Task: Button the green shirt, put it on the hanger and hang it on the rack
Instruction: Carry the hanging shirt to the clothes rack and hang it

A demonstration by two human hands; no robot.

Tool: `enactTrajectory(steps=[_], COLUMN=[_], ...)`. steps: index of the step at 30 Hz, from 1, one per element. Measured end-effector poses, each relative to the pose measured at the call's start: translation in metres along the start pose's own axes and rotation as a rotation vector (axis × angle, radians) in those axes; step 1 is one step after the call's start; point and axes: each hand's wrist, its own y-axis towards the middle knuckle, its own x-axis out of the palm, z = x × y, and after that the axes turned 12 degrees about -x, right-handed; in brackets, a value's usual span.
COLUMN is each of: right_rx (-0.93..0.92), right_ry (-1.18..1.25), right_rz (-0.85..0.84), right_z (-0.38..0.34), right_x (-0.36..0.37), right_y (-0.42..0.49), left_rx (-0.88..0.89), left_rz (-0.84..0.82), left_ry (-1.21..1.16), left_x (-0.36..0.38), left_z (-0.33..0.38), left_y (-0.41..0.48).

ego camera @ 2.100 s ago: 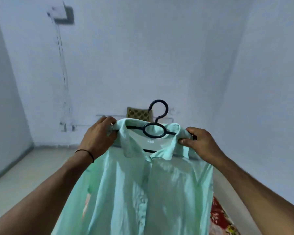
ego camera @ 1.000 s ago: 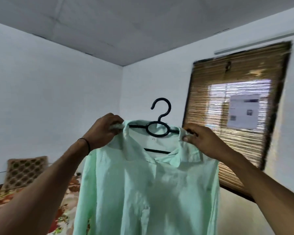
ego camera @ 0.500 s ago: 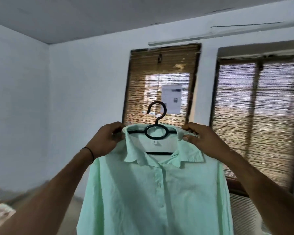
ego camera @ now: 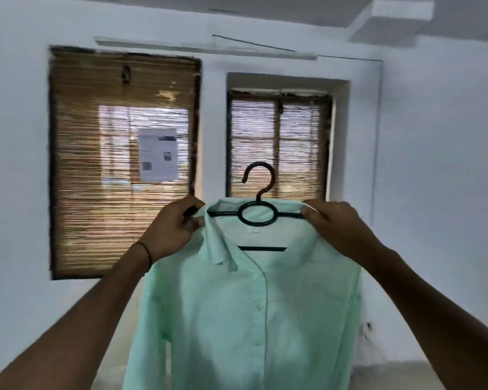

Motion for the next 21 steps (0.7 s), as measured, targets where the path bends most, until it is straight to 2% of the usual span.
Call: enactTrajectory(steps=[5, 8, 12, 21], right_rx=[0.14, 0.24, 0.267, 0.357], right_ry=[0.235, 0.287, 0.119, -0.29], right_rz=[-0.077, 0.0, -0.034, 0.113], right_z=[0.05, 0.091, 0.151, 0.279], right_x=[-0.042, -0.079, -0.126, -0.229], right_y=[-0.063, -0.094, -0.13, -0.194], left_rx=[0.056, 0.107, 0.17, 0.375], left_rz=[-0.117, -0.182, -0.206, -0.255], left_ry=[-0.114, -0.169, -0.224, -0.419], left_x=[0.083, 0.145, 0.226, 0.397], left_z=[0.037, 0.068, 0.117, 0.247], left_y=[0.033, 0.057, 0.088, 0.152])
